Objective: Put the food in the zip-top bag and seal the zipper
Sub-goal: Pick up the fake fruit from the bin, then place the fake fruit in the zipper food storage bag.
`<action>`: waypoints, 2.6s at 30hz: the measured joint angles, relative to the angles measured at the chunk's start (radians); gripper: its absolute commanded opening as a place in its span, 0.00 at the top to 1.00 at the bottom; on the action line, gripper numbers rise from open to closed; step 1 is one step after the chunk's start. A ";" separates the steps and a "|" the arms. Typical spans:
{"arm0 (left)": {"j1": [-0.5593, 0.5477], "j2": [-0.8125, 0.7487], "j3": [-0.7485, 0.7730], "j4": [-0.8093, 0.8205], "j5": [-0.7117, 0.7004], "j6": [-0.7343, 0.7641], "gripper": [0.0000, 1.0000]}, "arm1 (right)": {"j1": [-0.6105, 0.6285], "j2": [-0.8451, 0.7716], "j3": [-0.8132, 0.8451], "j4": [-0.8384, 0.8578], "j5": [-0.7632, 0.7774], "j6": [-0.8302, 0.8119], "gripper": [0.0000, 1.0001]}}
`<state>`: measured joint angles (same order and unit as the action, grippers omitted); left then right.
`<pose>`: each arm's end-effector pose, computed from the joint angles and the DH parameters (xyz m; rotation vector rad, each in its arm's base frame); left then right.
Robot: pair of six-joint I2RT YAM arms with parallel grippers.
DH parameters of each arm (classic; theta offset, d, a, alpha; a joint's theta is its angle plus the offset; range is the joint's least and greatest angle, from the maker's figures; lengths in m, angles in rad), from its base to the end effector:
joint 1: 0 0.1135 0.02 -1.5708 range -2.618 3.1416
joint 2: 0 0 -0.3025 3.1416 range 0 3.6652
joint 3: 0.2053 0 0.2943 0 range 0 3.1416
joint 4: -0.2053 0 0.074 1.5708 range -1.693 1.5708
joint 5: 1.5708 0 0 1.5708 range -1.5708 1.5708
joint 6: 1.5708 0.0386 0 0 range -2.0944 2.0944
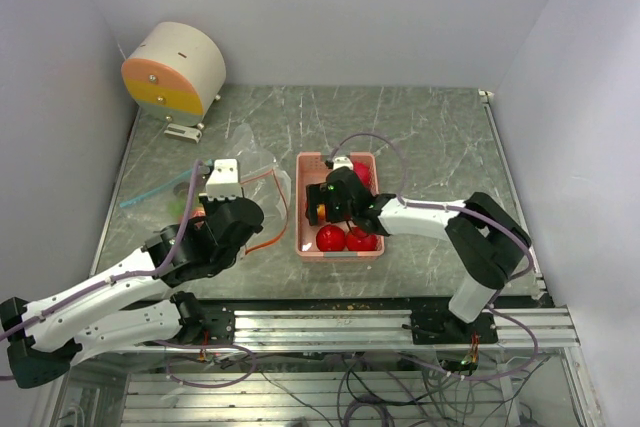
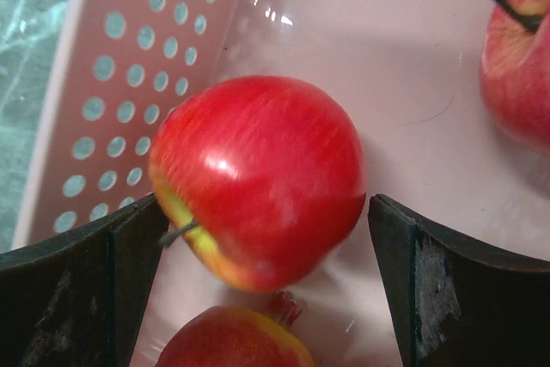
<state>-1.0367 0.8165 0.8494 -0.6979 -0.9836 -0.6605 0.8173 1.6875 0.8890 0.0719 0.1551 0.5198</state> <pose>0.1162 -0.1333 0.3445 -0.1283 1.9155 -0.0205 0.2664 0.2753 0.1749 -0.2660 2.3260 0.5086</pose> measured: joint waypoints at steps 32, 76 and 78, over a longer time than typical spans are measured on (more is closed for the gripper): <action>0.000 0.055 -0.016 0.032 0.055 0.006 0.93 | 0.085 -0.640 -0.259 0.232 -0.373 -0.055 0.73; 0.001 -0.076 -0.069 0.179 0.382 -0.014 0.93 | 0.294 -0.236 0.092 0.201 0.260 -0.127 0.00; 0.001 -0.063 -0.082 0.196 0.386 -0.016 0.93 | 0.296 -0.243 0.085 0.183 0.264 -0.129 0.00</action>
<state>-1.0359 0.7532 0.7673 -0.5018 -0.5976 -0.6765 1.1133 1.4441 0.9737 0.2554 0.4194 0.3912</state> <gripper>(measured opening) 0.075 0.999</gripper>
